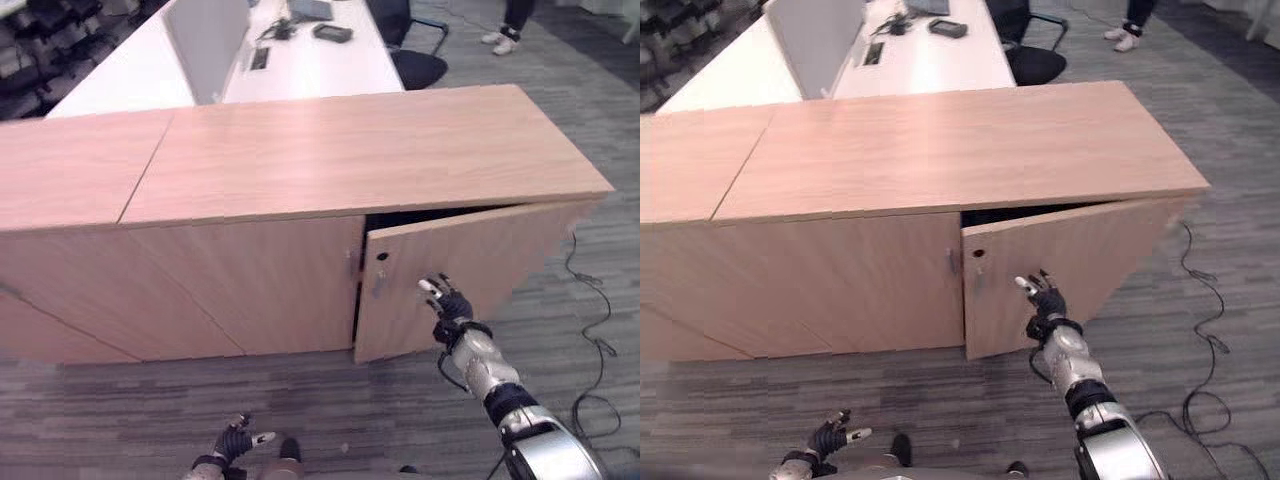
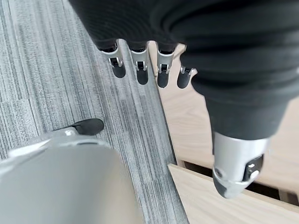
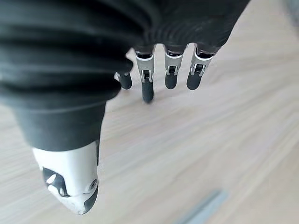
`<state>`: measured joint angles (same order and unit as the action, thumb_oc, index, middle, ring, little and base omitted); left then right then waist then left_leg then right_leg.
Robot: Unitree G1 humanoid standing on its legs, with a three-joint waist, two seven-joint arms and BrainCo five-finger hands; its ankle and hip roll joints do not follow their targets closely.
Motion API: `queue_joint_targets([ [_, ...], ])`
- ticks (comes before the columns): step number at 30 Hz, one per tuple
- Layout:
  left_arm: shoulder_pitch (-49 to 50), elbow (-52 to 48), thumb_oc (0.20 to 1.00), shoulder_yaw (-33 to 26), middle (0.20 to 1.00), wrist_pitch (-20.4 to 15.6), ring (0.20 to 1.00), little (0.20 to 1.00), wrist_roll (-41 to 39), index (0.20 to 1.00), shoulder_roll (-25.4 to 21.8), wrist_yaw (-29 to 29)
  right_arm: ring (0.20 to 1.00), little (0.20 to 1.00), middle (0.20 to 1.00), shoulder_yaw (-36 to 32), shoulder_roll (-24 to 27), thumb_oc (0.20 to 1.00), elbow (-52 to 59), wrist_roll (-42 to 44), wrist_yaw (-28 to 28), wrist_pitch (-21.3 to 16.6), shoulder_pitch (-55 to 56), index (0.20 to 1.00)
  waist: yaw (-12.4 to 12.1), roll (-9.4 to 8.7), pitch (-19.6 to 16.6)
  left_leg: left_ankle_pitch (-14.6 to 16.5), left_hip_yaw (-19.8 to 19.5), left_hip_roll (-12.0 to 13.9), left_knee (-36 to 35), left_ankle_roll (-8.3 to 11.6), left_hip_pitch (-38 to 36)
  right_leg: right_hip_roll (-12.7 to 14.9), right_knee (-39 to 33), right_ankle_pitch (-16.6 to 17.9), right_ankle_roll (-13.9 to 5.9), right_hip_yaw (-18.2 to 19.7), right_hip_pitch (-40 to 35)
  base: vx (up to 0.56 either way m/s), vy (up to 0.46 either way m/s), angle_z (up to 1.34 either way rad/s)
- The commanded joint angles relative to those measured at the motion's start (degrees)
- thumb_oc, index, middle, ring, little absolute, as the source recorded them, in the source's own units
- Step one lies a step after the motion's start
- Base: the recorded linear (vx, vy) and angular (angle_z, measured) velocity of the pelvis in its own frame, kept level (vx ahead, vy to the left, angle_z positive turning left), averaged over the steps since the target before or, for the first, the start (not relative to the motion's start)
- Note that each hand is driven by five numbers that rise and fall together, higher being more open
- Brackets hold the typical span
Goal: Put the empty folder in the office cabinet
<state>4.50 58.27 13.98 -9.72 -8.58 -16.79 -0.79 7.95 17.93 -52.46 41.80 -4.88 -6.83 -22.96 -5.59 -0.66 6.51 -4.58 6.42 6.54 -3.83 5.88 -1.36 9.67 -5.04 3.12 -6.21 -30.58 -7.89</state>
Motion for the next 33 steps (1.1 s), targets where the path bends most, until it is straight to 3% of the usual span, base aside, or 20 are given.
queue_joint_targets([
  [1, -0.8, -0.7, 1.0, 2.2, 1.0, -1.5, 1.0, 1.0, -1.9, 1.0, -3.6, -0.1, 1.0, 1.0, 1.0, -1.1, -0.4, 1.0, -1.8, 3.2, 0.4, -3.2, -11.3, 1.0, -4.3, -1.1, -1.5, 4.8, -5.0, 0.5, 3.8, 1.54, 1.7, 3.3, 4.5, -6.0, -3.21, 3.5, -2.6, 0.03, 0.116, 0.47],
  [7, -1.3, -0.9, 1.0, 4.0, 1.0, -2.0, 1.0, 1.0, -2.2, 1.0, -5.6, -0.5, 1.0, 1.0, 1.0, -7.8, 6.9, 1.0, -12.2, 5.5, -2.8, -4.2, -19.3, 1.0, -7.7, -2.06, -1.5, 5.1, -9.3, -2.0, 2.5, 0.31, 2.4, 5.1, 7.6, -6.6, -4.56, -0.4, -3.2, 0.04, 0.081, 0.41],
  [13, -1.4, -1.0, 1.0, 4.5, 1.0, -2.2, 1.0, 1.0, -2.0, 1.0, -6.4, -0.6, 1.0, 1.0, 1.0, -9.7, 12.2, 1.0, -16.9, 5.3, -4.0, -4.7, -22.6, 1.0, -9.2, -2.3, -1.1, 6.0, -10.6, -3.4, 2.5, -0.87, 2.2, 7.0, 11.3, -6.0, -6.06, -0.1, -1.9, 0.02, 0.064, 0.15],
  [15, -1.2, -0.8, 1.0, 4.5, 1.0, -2.4, 1.0, 1.0, -1.4, 1.0, -6.4, -0.5, 1.0, 1.0, 1.0, -9.4, 13.1, 1.0, -18.0, 4.4, -4.1, -4.4, -23.9, 1.0, -9.2, -1.98, -0.9, 6.2, -10.2, -3.9, 1.9, -1.74, 1.4, 8.8, 15.2, -4.2, -7.51, 0.7, -0.1, 0.0, 0.084, 0.04],
  [16, -1.0, -1.1, 1.0, 5.3, 1.0, -3.0, 1.0, 1.0, -1.0, 1.0, -6.6, -0.5, 1.0, 1.0, 1.0, -8.8, 14.7, 1.0, -17.9, 4.3, -3.5, -4.2, -24.0, 1.0, -8.0, -1.03, 0.3, 6.2, -10.8, -3.6, 1.5, -2.15, 0.9, 8.1, 17.4, -3.9, -8.13, 7.5, 3.7, -0.02, 0.065, 0.02],
  [17, -1.1, -1.1, 1.0, 5.4, 1.0, -3.0, 1.0, 1.0, -1.0, 1.0, -6.5, -0.5, 1.0, 1.0, 1.0, -8.7, 14.8, 1.0, -18.0, 4.3, -3.5, -4.3, -24.0, 1.0, -8.1, -0.95, 0.1, 5.9, -10.7, -3.6, 1.6, -2.22, 1.3, 8.0, 17.1, -3.3, -8.1, 7.6, 3.9, 0.02, 0.003, 0.12],
  [18, -1.4, -1.5, 1.0, 5.8, 1.0, -3.1, 1.0, 1.0, -0.6, 1.0, -6.6, -0.6, 1.0, 1.0, 1.0, -8.3, 15.2, 1.0, -17.9, 4.5, -3.3, -4.2, -23.6, 1.0, -7.6, -0.97, 0.4, 6.3, -11.1, -3.7, 1.4, -2.01, 0.8, 6.9, 14.3, -5.2, -7.43, 10.0, 3.8, 0.05, -0.043, 0.29],
  [20, -2.3, -1.6, 1.0, 5.9, 1.0, -3.3, 1.0, 1.0, -0.4, 1.0, -6.7, -0.5, 1.0, 1.0, 1.0, -8.4, 15.9, 1.0, -17.6, 4.8, -3.1, -4.3, -22.4, 1.0, -6.9, -1.12, 0.6, 6.4, -11.5, -4.1, 2.1, -1.59, 1.5, 5.6, 8.7, -4.8, -6.89, 13.5, 3.4, 0.03, -0.061, 0.23],
  [24, -4.1, 0.4, 1.0, 3.7, 1.0, -3.3, 1.0, 1.0, -1.1, 1.0, -5.6, 0.8, 1.0, 1.0, 1.0, -7.6, 12.5, 1.0, -14.7, 3.6, -2.3, -4.6, -17.2, 1.0, -5.4, -1.12, -0.7, 6.2, -11.3, -3.7, 1.0, -0.92, 0.9, 4.8, 4.6, -3.9, -6.41, 13.2, 1.3, 0.05, -0.059, 0.11],
  [33, -4.0, 2.8, 1.0, -0.8, 1.0, -2.8, 1.0, 1.0, 1.3, 1.0, -2.7, 1.4, 1.0, 1.0, 1.0, -4.3, 3.7, 1.0, 1.5, -9.5, 0.7, -3.9, 6.7, 1.0, 1.4, -0.38, -1.4, 6.3, -9.9, -2.4, -0.3, -0.13, -1.6, 3.6, 2.3, -3.4, -5.42, 13.8, 0.0, 0.04, -0.038, 0.01],
])
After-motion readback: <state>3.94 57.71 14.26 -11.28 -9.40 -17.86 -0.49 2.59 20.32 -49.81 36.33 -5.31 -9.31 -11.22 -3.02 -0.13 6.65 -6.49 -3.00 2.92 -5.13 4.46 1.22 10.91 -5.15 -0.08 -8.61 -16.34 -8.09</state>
